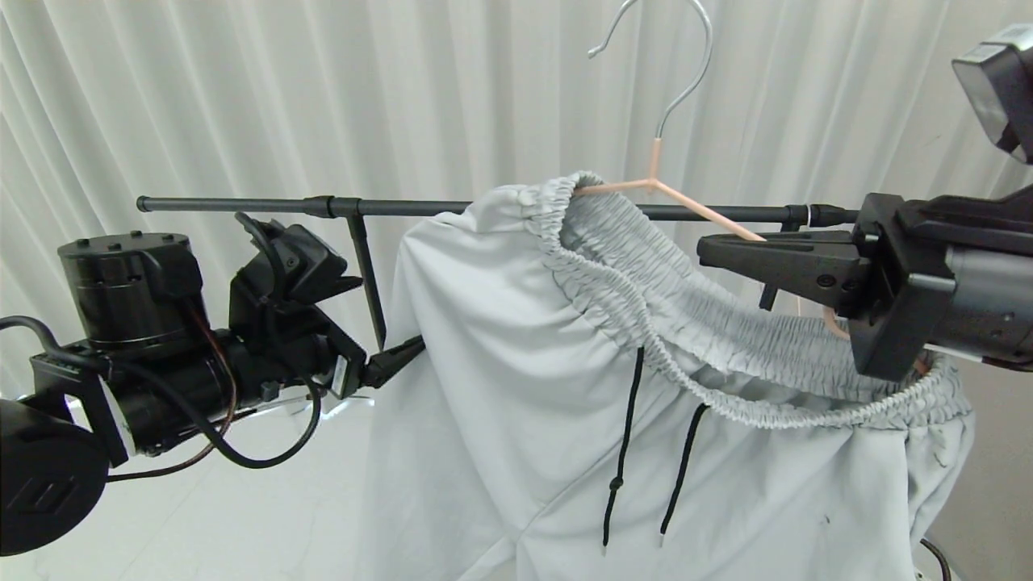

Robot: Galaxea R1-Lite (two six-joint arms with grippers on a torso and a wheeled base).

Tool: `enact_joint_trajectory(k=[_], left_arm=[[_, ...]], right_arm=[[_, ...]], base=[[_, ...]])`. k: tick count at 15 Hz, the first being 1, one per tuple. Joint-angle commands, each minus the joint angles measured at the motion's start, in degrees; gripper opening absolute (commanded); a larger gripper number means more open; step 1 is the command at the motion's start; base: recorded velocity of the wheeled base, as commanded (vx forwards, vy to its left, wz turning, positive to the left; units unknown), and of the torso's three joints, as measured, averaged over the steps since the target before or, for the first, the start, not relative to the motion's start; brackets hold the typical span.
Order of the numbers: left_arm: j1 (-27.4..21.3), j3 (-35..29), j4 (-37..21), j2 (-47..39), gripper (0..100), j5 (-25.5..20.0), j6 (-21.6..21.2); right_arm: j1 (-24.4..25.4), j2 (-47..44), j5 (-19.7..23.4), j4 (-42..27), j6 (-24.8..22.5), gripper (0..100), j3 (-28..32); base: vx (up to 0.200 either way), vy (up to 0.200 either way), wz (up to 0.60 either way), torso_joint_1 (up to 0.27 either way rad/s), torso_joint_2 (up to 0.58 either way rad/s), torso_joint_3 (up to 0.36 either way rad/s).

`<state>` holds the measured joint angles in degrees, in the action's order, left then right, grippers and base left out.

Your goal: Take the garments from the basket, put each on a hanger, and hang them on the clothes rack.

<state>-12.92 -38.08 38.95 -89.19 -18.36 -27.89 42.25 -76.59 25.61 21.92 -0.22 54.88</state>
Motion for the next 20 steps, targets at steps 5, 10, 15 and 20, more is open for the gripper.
enact_joint_trajectory(k=[5, 10, 15, 20], left_arm=[[0.09, 0.03, -0.01, -0.81, 0, -1.24, 1.79], [2.46, 1.17, -0.01, -1.52, 0, -0.63, 1.61], [5.98, 3.72, 0.16, -1.52, 0, 4.38, 1.44], [5.10, 7.94, 6.75, -1.52, 0, 5.18, -2.17]], right_arm=[[0.55, 1.27, 0.58, 0.05, 0.04, 0, -1.27], [0.20, 1.36, 0.49, 0.32, 0.04, 0, -0.92], [-0.86, 1.45, 0.58, 0.41, 0.04, 0, 0.84], [-0.94, 0.92, 0.23, 0.32, 0.04, 0, 0.75]], base=[[0.000, 0.000, 0.00, 0.000, 0.00, 0.000], [0.000, 0.000, 0.00, 0.000, 0.00, 0.000], [0.000, 0.000, 0.00, 0.000, 0.00, 0.000], [0.000, 0.000, 0.00, 0.000, 0.00, 0.000]])
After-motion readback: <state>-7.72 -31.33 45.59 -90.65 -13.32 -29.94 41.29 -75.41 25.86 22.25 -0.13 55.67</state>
